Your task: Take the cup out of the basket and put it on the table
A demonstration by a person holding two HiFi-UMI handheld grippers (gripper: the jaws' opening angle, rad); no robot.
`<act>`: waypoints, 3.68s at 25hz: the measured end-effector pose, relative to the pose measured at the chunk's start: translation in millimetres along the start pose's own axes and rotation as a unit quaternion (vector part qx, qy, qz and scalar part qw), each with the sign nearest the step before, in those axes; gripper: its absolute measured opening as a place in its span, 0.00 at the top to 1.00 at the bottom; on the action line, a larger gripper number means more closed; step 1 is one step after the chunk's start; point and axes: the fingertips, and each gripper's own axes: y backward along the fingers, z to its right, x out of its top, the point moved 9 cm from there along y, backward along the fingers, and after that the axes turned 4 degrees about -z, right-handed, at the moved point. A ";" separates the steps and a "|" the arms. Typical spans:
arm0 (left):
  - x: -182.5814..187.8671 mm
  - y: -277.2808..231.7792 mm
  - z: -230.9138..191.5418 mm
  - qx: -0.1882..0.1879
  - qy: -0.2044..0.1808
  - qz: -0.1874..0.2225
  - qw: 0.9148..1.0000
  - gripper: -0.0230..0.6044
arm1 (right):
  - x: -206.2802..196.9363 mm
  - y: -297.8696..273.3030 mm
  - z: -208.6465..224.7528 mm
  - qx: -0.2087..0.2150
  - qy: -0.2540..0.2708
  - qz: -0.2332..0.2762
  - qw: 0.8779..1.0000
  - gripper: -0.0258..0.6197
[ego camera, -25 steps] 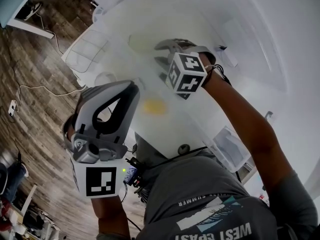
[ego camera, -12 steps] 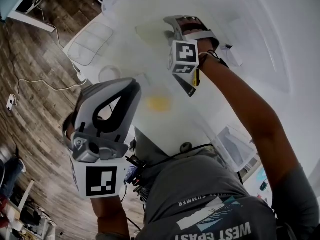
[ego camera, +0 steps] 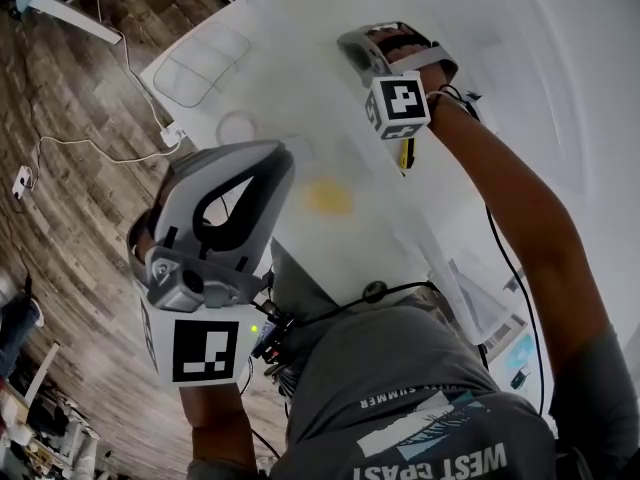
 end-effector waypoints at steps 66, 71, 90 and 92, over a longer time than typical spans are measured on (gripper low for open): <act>105.2 38.1 236.4 -0.084 0.000 -0.095 0.992 0.44 | 90.1 435.7 -105.1 -0.144 0.081 0.098 0.981 0.93; 80.2 32.2 257.8 -0.095 0.023 -0.088 0.991 0.44 | 101.6 426.8 -127.5 -0.106 0.087 0.092 0.986 0.93; -29.9 13.3 322.3 -0.166 0.081 -0.131 0.974 0.45 | 155.6 356.1 -214.0 0.060 0.145 0.057 0.986 0.94; -37.0 11.4 326.9 -0.173 0.083 -0.141 0.971 0.45 | 158.7 348.8 -222.4 0.069 0.147 0.055 0.985 0.94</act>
